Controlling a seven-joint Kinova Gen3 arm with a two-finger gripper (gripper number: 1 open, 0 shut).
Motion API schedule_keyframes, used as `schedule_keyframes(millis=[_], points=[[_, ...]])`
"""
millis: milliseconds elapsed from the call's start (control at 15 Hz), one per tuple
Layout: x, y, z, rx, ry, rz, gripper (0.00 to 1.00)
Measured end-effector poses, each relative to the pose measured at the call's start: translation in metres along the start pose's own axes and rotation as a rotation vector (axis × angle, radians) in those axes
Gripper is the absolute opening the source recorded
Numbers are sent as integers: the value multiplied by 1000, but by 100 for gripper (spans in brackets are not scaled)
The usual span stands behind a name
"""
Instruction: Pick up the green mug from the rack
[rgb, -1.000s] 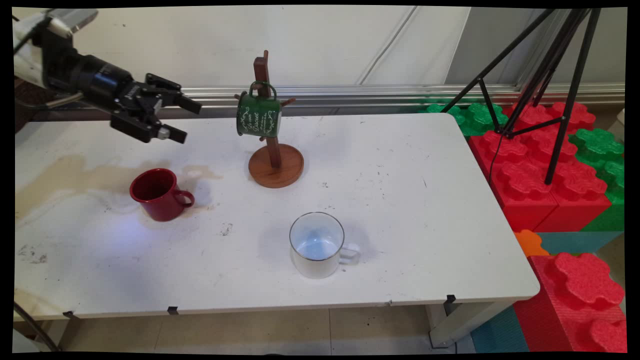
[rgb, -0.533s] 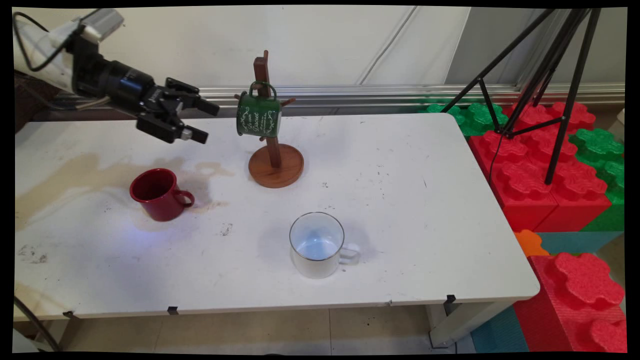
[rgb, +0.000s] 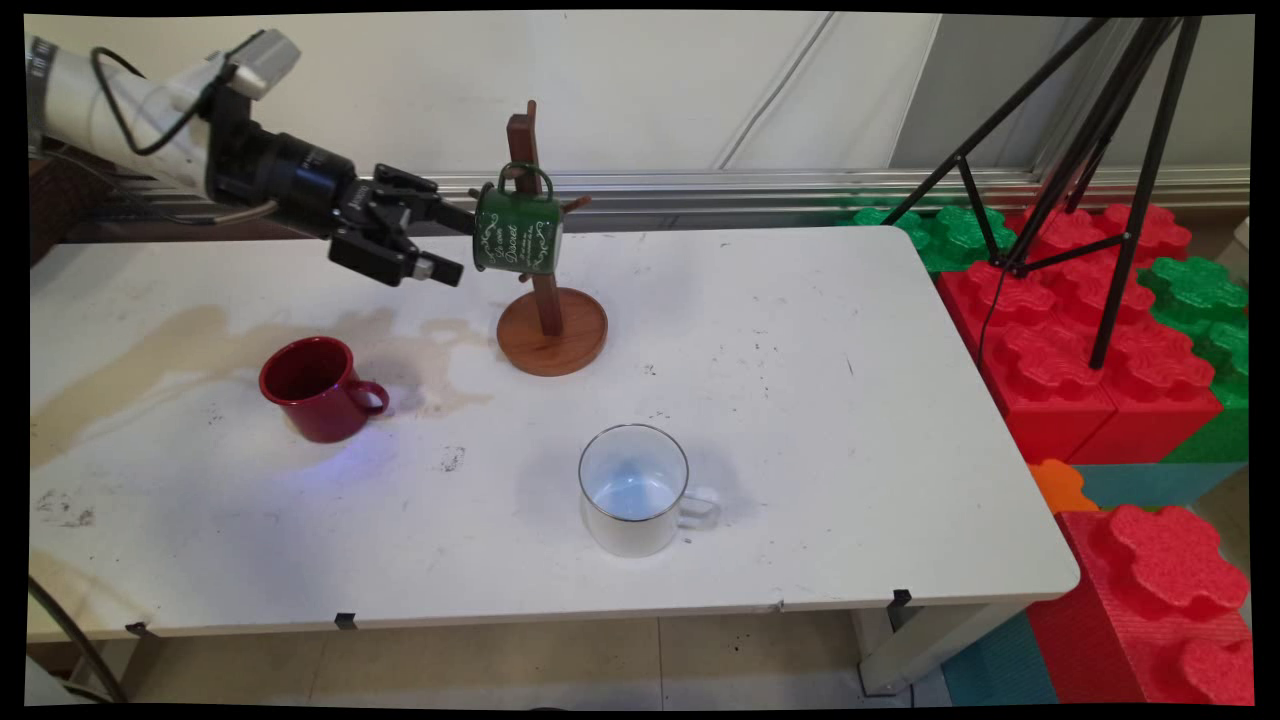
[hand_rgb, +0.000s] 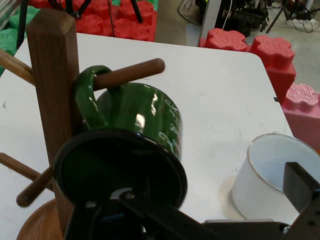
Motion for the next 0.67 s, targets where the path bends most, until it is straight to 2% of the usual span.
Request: schedule_keyframes(millis=[667], points=[[-7, -13, 33, 17, 37, -57, 100]])
